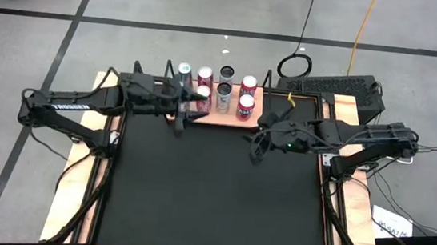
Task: Place canned beverage on shelf
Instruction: Return to Home Position
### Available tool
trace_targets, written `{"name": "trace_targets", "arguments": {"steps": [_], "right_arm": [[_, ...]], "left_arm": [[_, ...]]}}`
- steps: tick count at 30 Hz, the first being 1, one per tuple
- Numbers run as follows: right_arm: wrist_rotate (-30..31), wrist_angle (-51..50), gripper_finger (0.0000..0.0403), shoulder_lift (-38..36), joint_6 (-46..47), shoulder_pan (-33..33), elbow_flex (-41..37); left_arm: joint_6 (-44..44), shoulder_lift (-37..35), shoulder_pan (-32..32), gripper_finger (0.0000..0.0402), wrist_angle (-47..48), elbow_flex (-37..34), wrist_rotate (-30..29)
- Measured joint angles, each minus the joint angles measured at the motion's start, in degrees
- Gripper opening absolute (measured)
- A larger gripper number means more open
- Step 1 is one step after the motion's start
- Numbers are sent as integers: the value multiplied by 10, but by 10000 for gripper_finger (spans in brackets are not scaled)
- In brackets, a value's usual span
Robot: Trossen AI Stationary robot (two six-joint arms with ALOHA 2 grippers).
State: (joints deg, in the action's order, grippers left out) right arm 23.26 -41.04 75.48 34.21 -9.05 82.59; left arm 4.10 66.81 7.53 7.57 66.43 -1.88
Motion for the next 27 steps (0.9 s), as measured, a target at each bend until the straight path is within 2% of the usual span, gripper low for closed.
{"name": "trace_targets", "arguments": {"steps": [2, 4, 10, 14, 17, 19, 24, 27], "right_arm": [[-11, 8, 63, 0, 24, 1, 0], [-10, 26, 20, -7, -12, -3, 0], [-6, 48, 3, -50, -95, -17, 0], [-5, 65, 1, -96, -126, -23, -34], [-7, 138, 0, -153, -127, -23, -112], [-11, 215, 0, -196, -129, -25, -181], [-51, 394, 0, -287, -128, -34, -342], [-68, 415, 0, -319, -129, -37, -397]], "left_arm": [[5, 4, -17, 188, -15, 0, -1], [21, 7, -26, 143, -44, 0, -1], [31, 8, -38, 15, -61, -2, 18], [23, 7, -62, 12, -29, -2, 18], [11, 8, -83, 5, -4, -5, 13], [10, -1, -93, 2, -24, -25, 6], [52, -50, -100, 1, -152, -155, -18], [74, -90, -99, 0, -240, -250, -29]]}}
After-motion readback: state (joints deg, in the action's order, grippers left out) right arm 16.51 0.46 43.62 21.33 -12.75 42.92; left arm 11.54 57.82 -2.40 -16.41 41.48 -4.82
